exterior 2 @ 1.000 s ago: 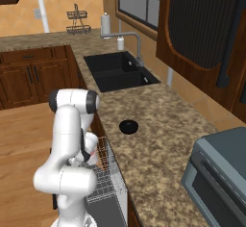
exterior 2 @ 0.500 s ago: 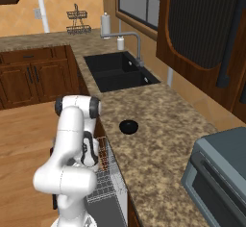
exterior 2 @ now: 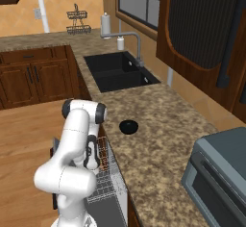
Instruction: Pick up the cup and bowl from the counter, place them in the dishwasher, and close the dishwasher door.
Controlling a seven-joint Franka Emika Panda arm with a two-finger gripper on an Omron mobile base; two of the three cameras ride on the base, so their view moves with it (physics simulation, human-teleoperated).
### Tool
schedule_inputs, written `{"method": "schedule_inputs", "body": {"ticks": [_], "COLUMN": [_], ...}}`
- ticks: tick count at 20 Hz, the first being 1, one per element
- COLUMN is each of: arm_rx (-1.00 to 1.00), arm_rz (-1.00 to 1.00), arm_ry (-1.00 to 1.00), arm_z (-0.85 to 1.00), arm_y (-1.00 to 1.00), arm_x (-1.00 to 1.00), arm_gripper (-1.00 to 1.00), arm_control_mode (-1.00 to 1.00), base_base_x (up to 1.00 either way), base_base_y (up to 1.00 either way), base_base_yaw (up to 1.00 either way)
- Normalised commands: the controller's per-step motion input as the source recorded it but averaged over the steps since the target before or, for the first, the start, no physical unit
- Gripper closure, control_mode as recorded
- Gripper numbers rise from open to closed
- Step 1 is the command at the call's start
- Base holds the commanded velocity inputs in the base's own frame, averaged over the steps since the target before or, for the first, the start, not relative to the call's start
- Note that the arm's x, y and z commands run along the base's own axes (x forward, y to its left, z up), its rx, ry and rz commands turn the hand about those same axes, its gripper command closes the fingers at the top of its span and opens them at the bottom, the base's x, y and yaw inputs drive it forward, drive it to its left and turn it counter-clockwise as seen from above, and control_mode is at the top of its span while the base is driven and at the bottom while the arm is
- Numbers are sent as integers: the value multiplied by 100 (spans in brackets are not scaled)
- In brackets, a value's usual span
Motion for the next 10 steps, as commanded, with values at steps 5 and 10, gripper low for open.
{"method": "schedule_inputs", "body": {"ticks": [5,10], "arm_rx": [3,0], "arm_rz": [3,5], "arm_ry": [-1,2], "arm_z": [-39,-42], "arm_y": [6,1], "arm_x": [15,8], "arm_gripper": [100,-100], "arm_control_mode": [-100,-100], "base_base_x": [0,0], "base_base_y": [0,0], "base_base_yaw": [0,0]}}
